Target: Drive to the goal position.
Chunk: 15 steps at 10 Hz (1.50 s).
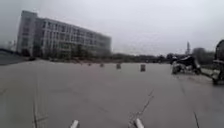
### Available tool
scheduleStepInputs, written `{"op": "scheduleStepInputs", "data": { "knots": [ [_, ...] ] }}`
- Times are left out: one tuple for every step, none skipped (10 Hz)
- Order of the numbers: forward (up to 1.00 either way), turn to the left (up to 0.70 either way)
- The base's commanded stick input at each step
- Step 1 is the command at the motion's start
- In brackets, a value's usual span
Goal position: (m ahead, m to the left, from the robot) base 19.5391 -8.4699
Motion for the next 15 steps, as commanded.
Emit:
{"op": "scheduleStepInputs", "data": {
  "knots": [
    [0.99, 0.00],
    [0.97, 0.00],
    [0.97, 0.00],
    [0.98, 0.00],
    [0.98, 0.00],
    [0.98, -0.04],
    [0.98, -0.14],
    [0.98, -0.25],
    [0.98, -0.39],
    [0.98, -0.39],
    [0.98, -0.39],
    [0.98, -0.39],
    [0.98, -0.39],
    [0.98, -0.39],
    [0.98, -0.32]
  ]
}}
